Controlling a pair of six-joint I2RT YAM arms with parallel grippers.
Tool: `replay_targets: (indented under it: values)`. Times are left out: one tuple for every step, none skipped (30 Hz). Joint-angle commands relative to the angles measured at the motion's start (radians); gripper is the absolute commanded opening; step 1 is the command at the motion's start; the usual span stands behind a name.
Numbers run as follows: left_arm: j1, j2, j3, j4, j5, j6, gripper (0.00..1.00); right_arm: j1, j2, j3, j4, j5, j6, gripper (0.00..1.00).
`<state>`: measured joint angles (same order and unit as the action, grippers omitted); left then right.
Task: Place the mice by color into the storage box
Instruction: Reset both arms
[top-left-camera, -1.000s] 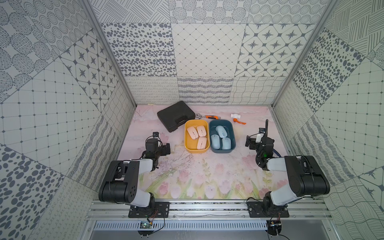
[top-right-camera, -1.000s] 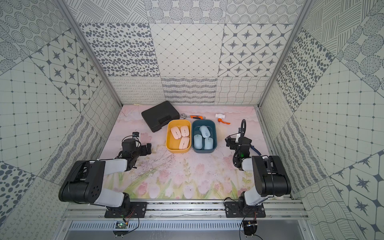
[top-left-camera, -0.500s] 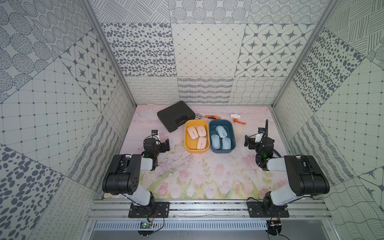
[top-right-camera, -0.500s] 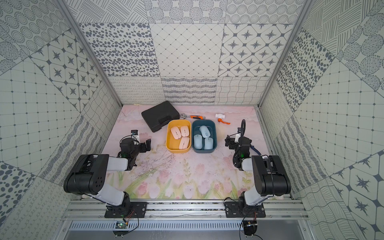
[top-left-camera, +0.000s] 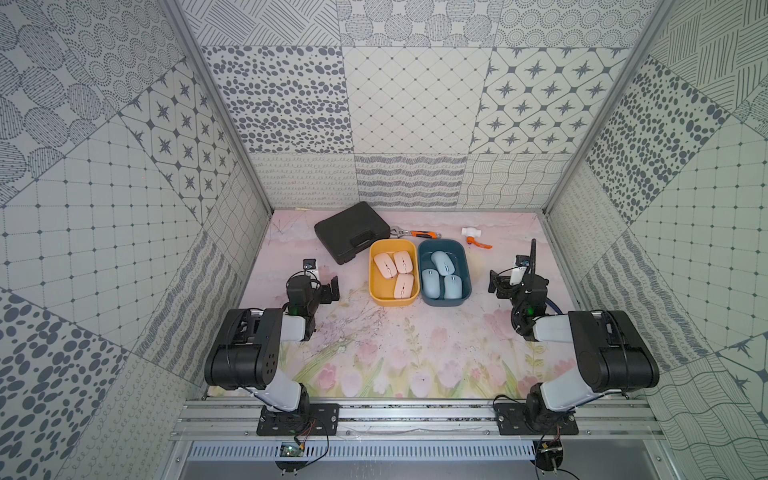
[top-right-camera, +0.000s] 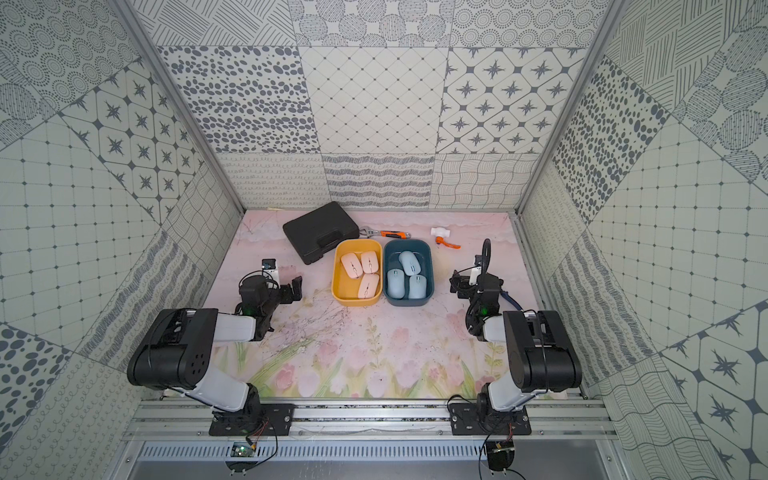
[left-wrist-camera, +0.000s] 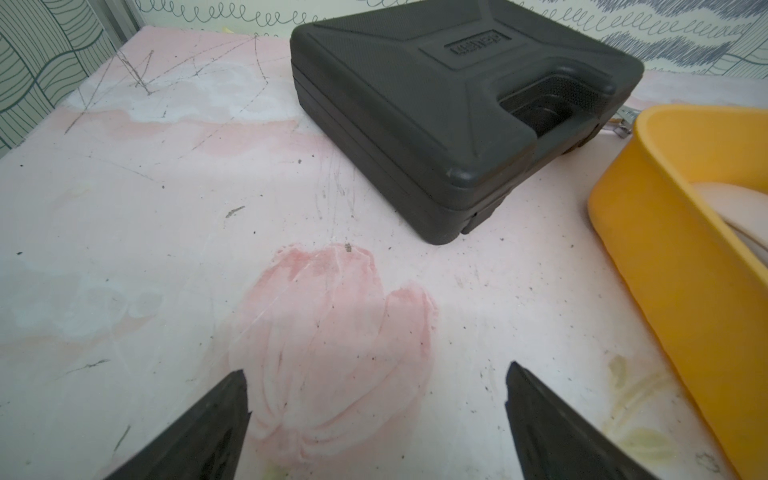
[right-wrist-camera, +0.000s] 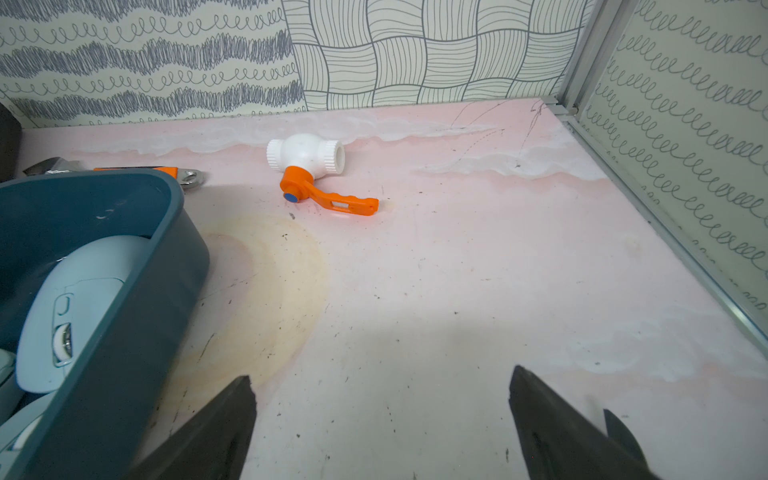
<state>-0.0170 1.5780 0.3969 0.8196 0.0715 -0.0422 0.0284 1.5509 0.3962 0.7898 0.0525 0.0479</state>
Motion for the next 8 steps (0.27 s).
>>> replay_targets:
  values:
    - [0.004,0.003,0.005,0.064,0.014,0.016,1.00,0.005,0.001,0.014,0.046,0.000,-0.008,0.99]
    - [0.004,0.003,0.004,0.064,0.014,0.016,1.00,0.006,0.001,0.014,0.046,0.001,-0.009,0.99]
    - [0.003,0.003,0.005,0.064,0.014,0.015,0.99,0.006,0.002,0.015,0.045,0.000,-0.008,0.99]
    - [0.003,0.003,0.004,0.065,0.014,0.016,0.99,0.008,0.002,0.015,0.046,0.000,-0.009,0.99]
    - [0.004,0.003,0.005,0.064,0.014,0.015,1.00,0.007,0.001,0.015,0.046,0.000,-0.008,0.99]
    - [0.003,0.003,0.005,0.065,0.014,0.015,0.99,0.006,0.001,0.014,0.046,0.000,-0.008,0.99]
    - [0.003,0.002,0.004,0.064,0.013,0.016,1.00,0.007,0.002,0.014,0.046,0.000,-0.008,0.99]
    - [0.003,0.003,0.004,0.064,0.014,0.016,1.00,0.008,0.002,0.013,0.046,0.001,-0.009,0.99]
